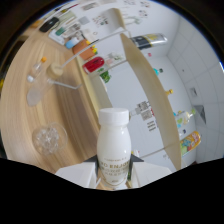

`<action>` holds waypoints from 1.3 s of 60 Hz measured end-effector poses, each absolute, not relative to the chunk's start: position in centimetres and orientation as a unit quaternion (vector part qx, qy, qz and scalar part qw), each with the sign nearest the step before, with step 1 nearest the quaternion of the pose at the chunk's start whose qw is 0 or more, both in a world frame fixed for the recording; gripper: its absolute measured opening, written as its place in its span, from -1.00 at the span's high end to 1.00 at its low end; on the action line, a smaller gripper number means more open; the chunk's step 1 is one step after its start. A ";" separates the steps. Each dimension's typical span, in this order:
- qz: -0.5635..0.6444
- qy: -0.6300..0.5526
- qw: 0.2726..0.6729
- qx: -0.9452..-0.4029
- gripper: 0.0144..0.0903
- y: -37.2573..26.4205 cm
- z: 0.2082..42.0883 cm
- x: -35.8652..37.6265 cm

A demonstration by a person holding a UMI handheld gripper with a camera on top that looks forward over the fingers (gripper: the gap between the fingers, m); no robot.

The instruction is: Make me a cup of Mount Fuji.

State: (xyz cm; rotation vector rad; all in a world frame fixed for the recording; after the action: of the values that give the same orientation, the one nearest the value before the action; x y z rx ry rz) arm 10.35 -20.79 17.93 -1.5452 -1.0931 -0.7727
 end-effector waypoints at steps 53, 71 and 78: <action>0.041 -0.052 0.533 -0.844 0.08 -20.8 4.9 13.2; 0.021 -0.035 0.516 -0.856 -0.17 -22.7 4.5 13.9; -0.001 -0.022 0.516 -0.856 -0.77 -24.1 6.4 14.2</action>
State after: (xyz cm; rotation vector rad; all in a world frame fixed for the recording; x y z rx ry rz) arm 14.16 -24.05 6.40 -2.0566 -0.0533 -0.0020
